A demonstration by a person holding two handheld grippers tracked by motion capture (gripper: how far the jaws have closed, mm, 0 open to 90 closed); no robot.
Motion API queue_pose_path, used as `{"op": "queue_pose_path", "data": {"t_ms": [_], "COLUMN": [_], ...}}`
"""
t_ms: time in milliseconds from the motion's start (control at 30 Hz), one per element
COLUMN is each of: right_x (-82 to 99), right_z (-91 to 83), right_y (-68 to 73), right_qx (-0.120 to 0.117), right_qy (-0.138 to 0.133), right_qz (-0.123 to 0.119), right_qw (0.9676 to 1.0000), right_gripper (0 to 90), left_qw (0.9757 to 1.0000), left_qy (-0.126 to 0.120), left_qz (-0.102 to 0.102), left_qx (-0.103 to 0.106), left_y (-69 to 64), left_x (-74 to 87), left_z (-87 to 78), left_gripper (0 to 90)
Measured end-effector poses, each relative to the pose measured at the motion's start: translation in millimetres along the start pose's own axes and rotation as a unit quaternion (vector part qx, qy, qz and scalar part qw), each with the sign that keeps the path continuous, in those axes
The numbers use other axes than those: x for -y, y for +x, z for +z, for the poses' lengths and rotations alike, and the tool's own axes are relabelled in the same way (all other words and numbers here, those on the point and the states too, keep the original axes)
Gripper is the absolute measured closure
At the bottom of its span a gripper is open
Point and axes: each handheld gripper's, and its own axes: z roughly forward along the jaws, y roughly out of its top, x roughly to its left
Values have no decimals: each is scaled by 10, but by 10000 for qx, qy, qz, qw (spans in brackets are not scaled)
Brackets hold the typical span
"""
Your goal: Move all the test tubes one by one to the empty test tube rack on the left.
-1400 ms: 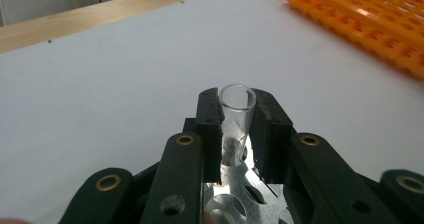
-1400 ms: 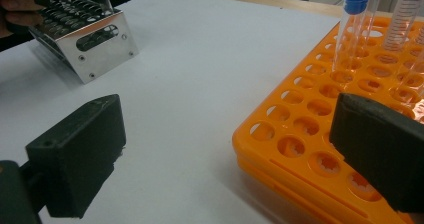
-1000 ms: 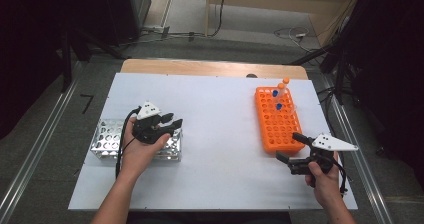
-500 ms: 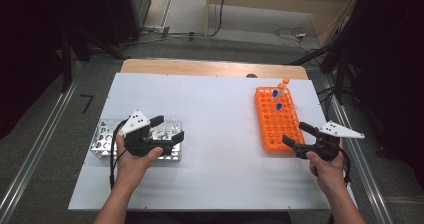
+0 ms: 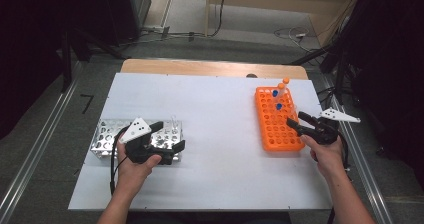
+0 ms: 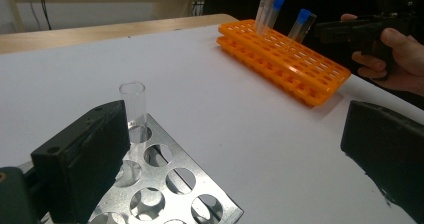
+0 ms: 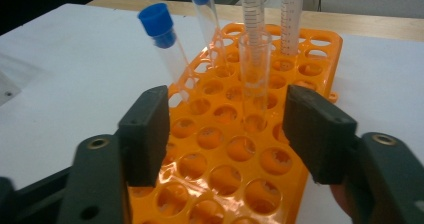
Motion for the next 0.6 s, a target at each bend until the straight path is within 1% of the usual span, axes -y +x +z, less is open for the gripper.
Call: {"op": "queue_pose_path", "data": {"t_ms": [67, 267, 300, 367, 433, 467, 600], "right_x": [7, 56, 62, 64, 53, 44, 33], "right_z": [57, 175, 187, 214, 236, 253, 313], "right_y": [-47, -167, -183, -204, -209, -209, -227], "right_qx": [6, 55, 49, 15, -57, -61, -56], "right_qy": [45, 93, 102, 155, 174, 181, 234], "right_qz": [5, 70, 77, 14, 1, -48, -80], "right_qw": [10000, 9999, 9999, 9999, 9998, 9998, 9997], "right_gripper": [423, 522, 532, 548, 561, 564, 590], "left_qw": [10000, 10000, 10000, 10000, 9999, 9999, 9999], "left_qy": [-1, 59, 73, 92, 116, 118, 139], "left_qz": [-27, -6, 0, 7, 13, 7, 13], "left_qx": [-2, 24, 27, 19, 27, 34, 51], "left_y": [3, 11, 10, 8, 8, 7, 0], "left_x": [3, 9, 10, 13, 16, 18, 20], "left_z": [0, 9, 12, 20, 28, 33, 43], "left_gripper": [0, 0, 0, 0, 0, 0, 1]}}
